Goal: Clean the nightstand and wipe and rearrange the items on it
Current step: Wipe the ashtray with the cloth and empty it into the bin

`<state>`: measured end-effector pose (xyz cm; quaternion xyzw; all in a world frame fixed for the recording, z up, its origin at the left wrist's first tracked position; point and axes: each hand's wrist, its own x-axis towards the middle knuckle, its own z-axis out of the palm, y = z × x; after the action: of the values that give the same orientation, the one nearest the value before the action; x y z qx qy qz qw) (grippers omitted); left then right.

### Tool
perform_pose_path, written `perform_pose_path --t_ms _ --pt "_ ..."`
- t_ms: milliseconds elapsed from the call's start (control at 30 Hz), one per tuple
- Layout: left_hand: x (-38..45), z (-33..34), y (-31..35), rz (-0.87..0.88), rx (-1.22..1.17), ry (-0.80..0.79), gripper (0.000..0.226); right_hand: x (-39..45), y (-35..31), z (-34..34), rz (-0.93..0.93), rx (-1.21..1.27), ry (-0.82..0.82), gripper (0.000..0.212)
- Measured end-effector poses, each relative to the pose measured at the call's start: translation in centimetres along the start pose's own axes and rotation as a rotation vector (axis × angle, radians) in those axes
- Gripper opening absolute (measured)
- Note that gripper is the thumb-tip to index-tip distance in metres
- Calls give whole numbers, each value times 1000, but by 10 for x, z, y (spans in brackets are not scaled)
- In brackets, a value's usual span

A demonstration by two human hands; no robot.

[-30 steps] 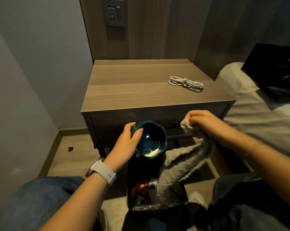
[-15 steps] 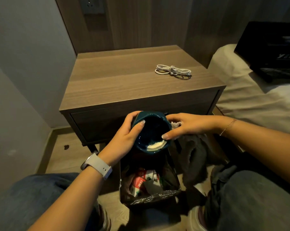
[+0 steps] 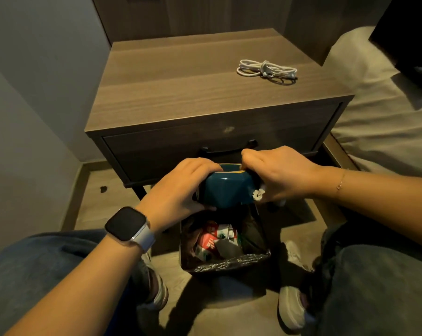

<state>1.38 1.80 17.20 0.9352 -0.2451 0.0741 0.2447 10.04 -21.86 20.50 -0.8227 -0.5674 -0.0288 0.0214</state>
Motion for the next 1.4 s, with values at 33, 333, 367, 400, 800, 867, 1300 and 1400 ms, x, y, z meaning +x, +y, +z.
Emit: perform_pose_path --t_ms 33,333,367,400,800,867,1300,1400 --pt "-2 0 -1 16 44 13 68 1 -2 2 -9 -16 20 54" --pt "-8 6 0 50 179 94 61 3 -8 12 -85 -185 134 57" --pt "-9 6 0 45 173 95 61 4 -9 12 -91 -195 142 57" --pt "-9 7 -1 36 164 91 62 4 -10 11 -92 -196 148 54" --pt "-1 5 7 -399 -793 122 37 12 -4 -1 432 864 -45 42" --pt "3 7 10 -490 -930 158 30 14 -4 -7 484 1062 -49 34" --pt "16 21 28 -696 -1054 128 35 45 -15 -6 1000 1119 419 32" --pt "20 25 26 -655 -1009 318 40 49 -23 12 1020 1082 436 23"
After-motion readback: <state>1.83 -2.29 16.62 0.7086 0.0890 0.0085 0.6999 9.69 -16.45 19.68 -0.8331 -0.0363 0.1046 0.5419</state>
